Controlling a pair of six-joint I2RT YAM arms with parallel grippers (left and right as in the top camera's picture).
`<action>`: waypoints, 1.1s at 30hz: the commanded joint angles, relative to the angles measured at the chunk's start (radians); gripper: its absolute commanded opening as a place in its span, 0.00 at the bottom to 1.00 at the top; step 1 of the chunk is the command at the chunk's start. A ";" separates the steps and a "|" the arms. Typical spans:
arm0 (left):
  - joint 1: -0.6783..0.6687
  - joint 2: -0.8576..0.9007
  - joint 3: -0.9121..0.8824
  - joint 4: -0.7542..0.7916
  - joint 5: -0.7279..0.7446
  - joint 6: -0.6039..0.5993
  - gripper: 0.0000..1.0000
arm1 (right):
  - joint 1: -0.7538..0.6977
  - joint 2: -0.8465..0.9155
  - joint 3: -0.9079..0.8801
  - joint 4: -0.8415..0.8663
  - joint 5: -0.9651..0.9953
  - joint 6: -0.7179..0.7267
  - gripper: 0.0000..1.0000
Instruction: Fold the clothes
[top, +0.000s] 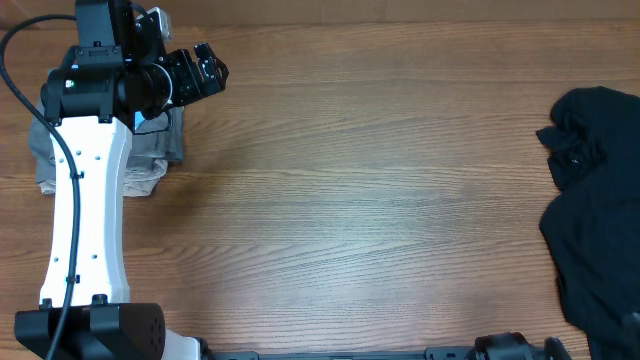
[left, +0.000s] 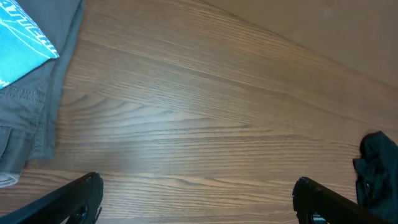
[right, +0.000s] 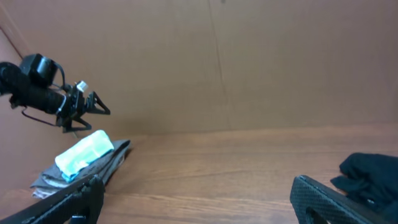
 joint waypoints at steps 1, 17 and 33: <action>-0.002 -0.002 -0.001 0.000 -0.006 -0.006 1.00 | 0.003 -0.056 -0.119 0.051 0.006 0.001 1.00; -0.002 -0.002 -0.001 0.000 -0.006 -0.006 1.00 | 0.003 -0.274 -0.785 0.748 -0.082 0.001 1.00; -0.002 -0.002 -0.001 0.000 -0.006 -0.006 1.00 | 0.003 -0.275 -1.223 1.433 -0.115 0.001 1.00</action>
